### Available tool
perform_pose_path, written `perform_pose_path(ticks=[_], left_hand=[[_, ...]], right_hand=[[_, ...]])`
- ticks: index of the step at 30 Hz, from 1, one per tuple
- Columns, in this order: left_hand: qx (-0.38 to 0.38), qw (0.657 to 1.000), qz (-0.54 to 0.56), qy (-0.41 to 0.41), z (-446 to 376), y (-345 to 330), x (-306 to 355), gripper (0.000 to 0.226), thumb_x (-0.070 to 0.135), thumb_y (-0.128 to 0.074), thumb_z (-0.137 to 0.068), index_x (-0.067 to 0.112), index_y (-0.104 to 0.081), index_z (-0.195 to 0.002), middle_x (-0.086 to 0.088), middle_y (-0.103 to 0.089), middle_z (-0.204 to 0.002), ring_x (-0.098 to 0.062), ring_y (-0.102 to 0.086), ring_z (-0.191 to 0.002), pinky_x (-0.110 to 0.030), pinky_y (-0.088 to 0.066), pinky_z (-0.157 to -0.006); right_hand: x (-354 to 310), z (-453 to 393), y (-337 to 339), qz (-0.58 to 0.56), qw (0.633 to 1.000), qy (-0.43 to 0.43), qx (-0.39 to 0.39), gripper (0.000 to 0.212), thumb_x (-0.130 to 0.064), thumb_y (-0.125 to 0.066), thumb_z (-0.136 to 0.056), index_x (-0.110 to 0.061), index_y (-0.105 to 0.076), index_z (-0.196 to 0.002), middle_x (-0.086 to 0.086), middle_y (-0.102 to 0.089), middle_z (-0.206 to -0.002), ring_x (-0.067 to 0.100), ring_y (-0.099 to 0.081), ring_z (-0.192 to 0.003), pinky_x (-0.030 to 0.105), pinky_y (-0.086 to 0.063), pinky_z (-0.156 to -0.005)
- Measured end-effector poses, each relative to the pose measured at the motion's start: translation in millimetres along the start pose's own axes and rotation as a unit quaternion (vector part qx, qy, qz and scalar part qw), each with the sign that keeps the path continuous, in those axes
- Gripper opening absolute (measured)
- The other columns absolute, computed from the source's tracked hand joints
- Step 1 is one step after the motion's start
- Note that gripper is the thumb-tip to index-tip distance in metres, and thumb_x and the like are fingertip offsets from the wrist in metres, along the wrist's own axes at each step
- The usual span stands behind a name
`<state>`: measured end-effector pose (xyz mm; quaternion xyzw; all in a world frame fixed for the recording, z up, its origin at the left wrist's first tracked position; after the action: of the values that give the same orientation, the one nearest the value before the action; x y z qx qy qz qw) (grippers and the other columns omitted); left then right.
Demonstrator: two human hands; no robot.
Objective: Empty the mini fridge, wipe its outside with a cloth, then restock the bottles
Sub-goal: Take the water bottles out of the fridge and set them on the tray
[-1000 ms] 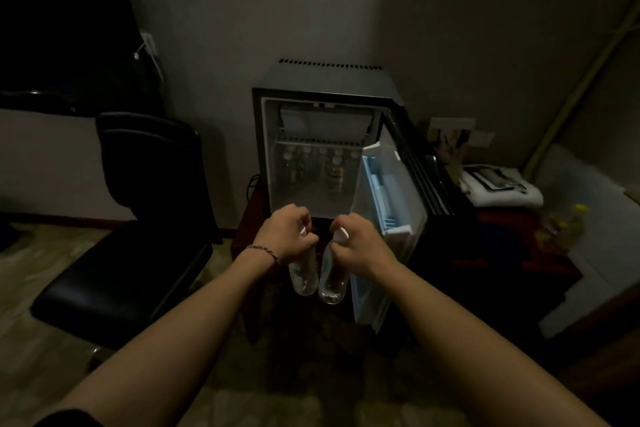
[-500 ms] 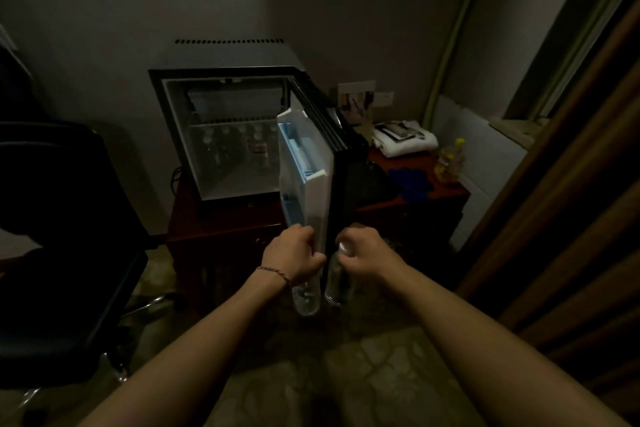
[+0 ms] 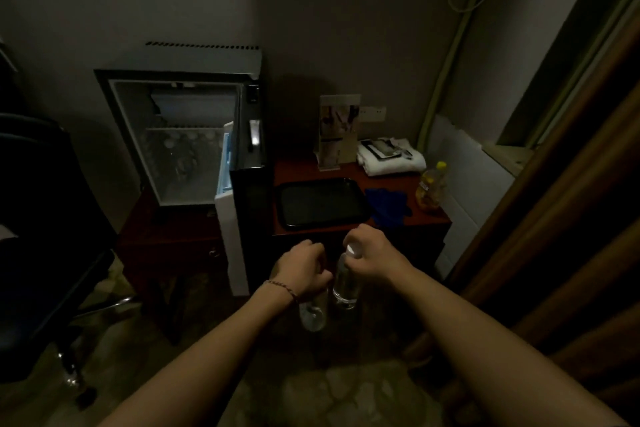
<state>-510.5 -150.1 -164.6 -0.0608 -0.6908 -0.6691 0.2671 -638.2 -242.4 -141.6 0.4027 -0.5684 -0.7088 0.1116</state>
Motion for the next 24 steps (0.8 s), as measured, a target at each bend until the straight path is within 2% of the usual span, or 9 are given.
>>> perform_pose_path(ticks=[3, 8, 11, 16, 20, 24], left_hand=[[0.042, 0.998, -0.009, 0.039, -40.0, 1.0, 20.6, 0.019, 0.036, -0.068, -0.086, 0.027, -0.053, -0.091, 0.005, -0.052, -0.105, -0.012, -0.056, -0.091, -0.030, -0.052, -0.078], [0.097, 0.990, -0.022, 0.095, -99.8, 12.4, 35.3, 0.018, 0.035, -0.067, -0.085, 0.026, -0.051, -0.088, 0.003, -0.052, -0.100, -0.015, -0.056, -0.088, -0.032, -0.053, -0.078], [0.115, 0.986, -0.022, 0.116, -137.5, 20.4, 35.9, 0.019, 0.035, -0.067, -0.085, 0.027, -0.051, -0.089, 0.003, -0.051, -0.101, -0.014, -0.055, -0.088, -0.030, -0.052, -0.076], [0.100, 0.984, -0.020, 0.149, -210.2, 22.3, 25.2, 0.019, 0.035, -0.066, -0.086, 0.026, -0.052, -0.096, 0.002, -0.051, -0.107, -0.016, -0.056, -0.091, -0.032, -0.052, -0.078], [0.045, 0.986, -0.014, 0.157, -270.5, 9.4, 7.6, 0.030, 0.036, -0.065, -0.089, 0.023, -0.054, -0.113, 0.000, -0.048, -0.115, -0.019, -0.056, -0.098, -0.033, -0.047, -0.076], [0.018, 0.986, -0.018, 0.166, -311.4, -3.0, -13.8, 0.033, 0.037, -0.062, -0.090, 0.022, -0.053, -0.117, -0.002, -0.048, -0.120, -0.024, -0.058, -0.104, -0.037, -0.051, -0.081]], right_hand=[[34.2, -18.3, 23.8, -0.007, 1.000, 0.015, 0.001, 0.024, -0.021, -0.068, -0.088, -0.019, -0.062, -0.111, -0.005, -0.049, -0.111, 0.013, -0.056, -0.100, 0.033, -0.054, -0.087], [78.5, -67.8, 47.4, -0.002, 0.999, 0.037, -0.016, 0.023, -0.020, -0.068, -0.088, -0.018, -0.063, -0.110, -0.006, -0.046, -0.106, 0.016, -0.055, -0.103, 0.026, -0.046, -0.083], [92.3, -102.5, 52.2, -0.004, 0.999, 0.041, -0.011, 0.023, -0.021, -0.068, -0.088, -0.018, -0.063, -0.111, -0.005, -0.048, -0.108, 0.015, -0.055, -0.102, 0.026, -0.047, -0.085], [105.7, -169.6, 52.2, -0.005, 0.999, 0.045, -0.029, 0.024, -0.024, -0.068, -0.089, -0.017, -0.062, -0.111, -0.004, -0.049, -0.109, 0.014, -0.055, -0.101, 0.029, -0.051, -0.088], [116.2, -227.5, 52.2, -0.010, 0.999, 0.040, -0.016, 0.024, -0.024, -0.068, -0.089, -0.015, -0.062, -0.111, -0.004, -0.048, -0.104, 0.018, -0.056, -0.103, 0.027, -0.047, -0.087], [125.4, -276.1, 54.5, -0.009, 0.999, 0.022, -0.025, 0.026, -0.025, -0.069, -0.089, -0.016, -0.061, -0.111, -0.004, -0.046, -0.106, 0.019, -0.055, -0.103, 0.029, -0.048, -0.087]])
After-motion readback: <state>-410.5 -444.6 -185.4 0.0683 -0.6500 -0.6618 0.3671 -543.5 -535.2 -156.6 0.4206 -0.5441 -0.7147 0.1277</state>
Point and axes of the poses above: each hand's wrist, its own z-axis away from the middle knuckle, its own y-axis out of the back of the hand, x = y × z, the point moved 4 cm from there along -z, towards the middle knuckle
